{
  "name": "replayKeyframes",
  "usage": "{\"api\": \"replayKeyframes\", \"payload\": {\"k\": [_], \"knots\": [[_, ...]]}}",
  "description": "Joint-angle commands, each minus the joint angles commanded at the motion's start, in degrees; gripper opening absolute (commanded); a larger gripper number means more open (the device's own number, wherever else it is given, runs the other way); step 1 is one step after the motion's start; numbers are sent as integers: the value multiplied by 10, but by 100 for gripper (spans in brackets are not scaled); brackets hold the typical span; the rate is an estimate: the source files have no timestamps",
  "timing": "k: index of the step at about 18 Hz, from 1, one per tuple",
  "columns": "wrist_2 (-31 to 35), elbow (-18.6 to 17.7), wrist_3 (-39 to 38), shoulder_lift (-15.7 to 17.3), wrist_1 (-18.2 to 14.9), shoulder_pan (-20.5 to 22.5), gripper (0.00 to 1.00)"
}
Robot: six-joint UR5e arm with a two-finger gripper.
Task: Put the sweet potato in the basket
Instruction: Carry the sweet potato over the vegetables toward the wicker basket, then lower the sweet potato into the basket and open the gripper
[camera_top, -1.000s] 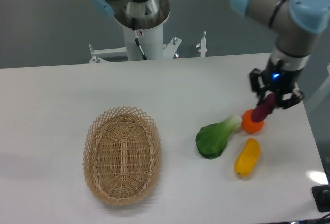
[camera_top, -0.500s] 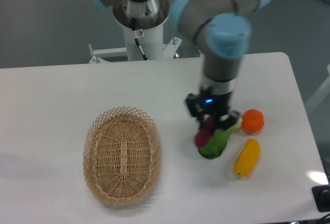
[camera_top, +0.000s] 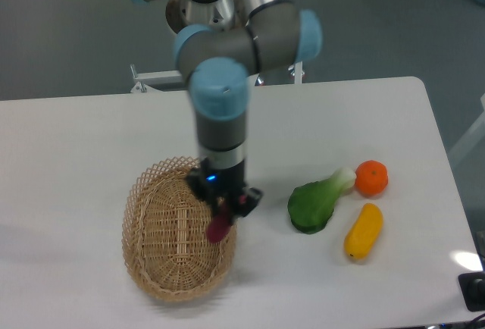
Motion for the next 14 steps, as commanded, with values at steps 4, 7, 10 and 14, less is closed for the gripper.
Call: {"api": "replayKeyframes", "payload": {"k": [4,7,10,14], "knots": [[32,3,-1,-31,1,-25,22],[35,-6,0,-37,2,-30,22],[39,-11,1,-48,10,-31,22],[42,-12,2,-53,10,-33,22]]}}
